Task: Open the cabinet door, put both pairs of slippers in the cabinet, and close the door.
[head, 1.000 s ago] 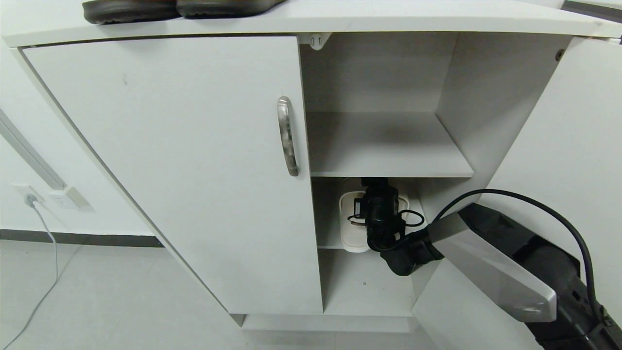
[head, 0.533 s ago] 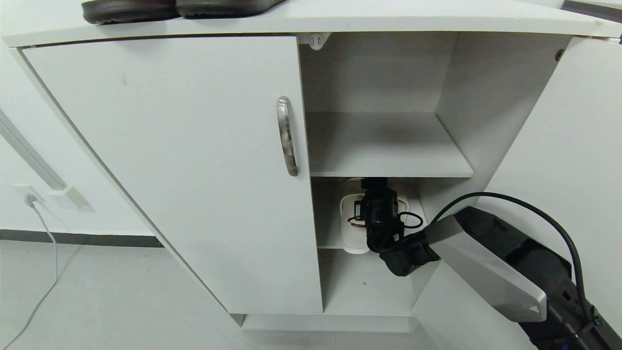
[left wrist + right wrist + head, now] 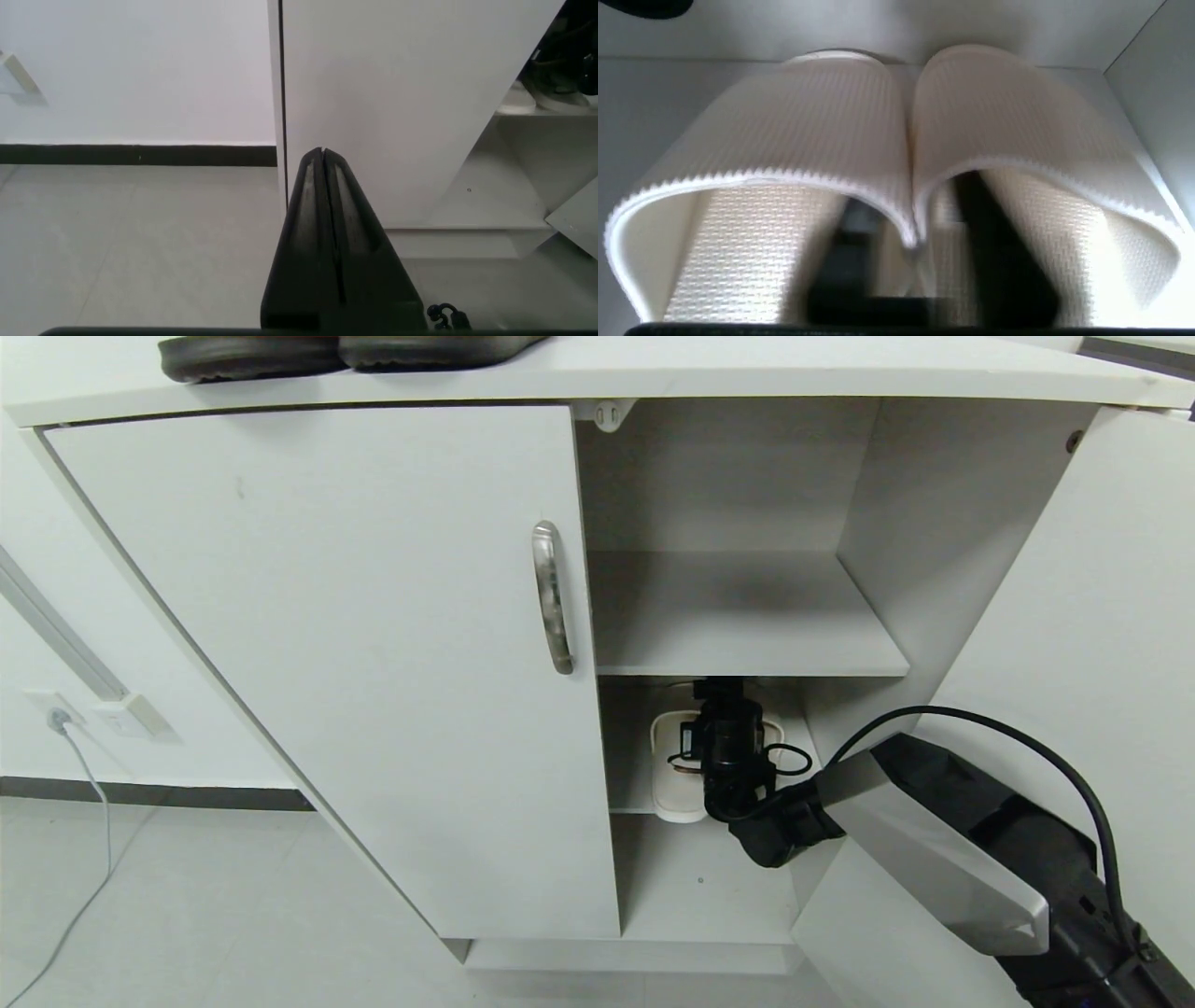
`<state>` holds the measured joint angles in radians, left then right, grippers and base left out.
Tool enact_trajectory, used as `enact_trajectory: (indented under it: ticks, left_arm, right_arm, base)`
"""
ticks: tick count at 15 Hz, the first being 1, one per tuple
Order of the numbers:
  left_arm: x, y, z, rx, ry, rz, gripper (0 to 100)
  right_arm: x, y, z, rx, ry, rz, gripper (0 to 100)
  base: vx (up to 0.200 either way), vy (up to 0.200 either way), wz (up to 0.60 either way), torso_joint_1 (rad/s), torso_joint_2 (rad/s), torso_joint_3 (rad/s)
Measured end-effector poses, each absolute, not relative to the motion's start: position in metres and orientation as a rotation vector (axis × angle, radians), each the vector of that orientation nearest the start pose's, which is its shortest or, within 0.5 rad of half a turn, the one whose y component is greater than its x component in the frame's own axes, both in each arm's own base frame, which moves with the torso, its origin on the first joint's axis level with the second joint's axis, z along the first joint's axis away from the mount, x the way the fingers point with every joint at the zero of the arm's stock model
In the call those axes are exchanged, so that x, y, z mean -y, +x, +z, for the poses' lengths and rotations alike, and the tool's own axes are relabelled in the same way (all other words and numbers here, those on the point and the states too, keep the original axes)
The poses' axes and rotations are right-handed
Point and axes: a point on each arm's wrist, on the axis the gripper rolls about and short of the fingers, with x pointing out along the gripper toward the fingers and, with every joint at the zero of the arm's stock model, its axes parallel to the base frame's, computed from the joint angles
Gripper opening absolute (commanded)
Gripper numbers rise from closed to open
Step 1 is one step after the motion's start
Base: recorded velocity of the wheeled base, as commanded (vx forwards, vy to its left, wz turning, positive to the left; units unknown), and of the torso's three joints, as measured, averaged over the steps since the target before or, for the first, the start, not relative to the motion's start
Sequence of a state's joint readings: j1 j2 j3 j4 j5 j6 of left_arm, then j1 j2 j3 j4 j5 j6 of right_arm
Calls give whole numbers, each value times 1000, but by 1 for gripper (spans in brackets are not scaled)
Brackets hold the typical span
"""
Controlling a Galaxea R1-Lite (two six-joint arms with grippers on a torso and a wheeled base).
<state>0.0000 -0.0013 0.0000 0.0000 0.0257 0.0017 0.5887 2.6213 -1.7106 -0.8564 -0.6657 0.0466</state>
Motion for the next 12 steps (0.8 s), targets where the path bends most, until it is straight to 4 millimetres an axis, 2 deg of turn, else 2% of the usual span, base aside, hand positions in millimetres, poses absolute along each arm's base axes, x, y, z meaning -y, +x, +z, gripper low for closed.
enact_trajectory:
  ticks: [3, 6, 9, 12]
  left_arm:
    - [-1, -23, 75, 1, 2, 26, 0]
    - [-1, -23, 75, 1, 2, 25, 0]
    - [-1, -23, 75, 1, 2, 26, 0]
    - [-1, -23, 75, 1, 2, 25, 0]
  right_arm:
    - [-280, 441, 50, -51, 9, -81, 100]
    - [-280, 427, 49, -63, 3, -69, 100]
    - [-282, 399, 52, -61, 4, -46, 100]
    - [-281, 360, 56, -43, 11, -18, 100]
  base:
    - [0, 0, 0, 0, 0, 0]
    - [0, 0, 0, 0, 0, 0]
    - [0, 0, 0, 0, 0, 0]
    - [0, 0, 0, 0, 0, 0]
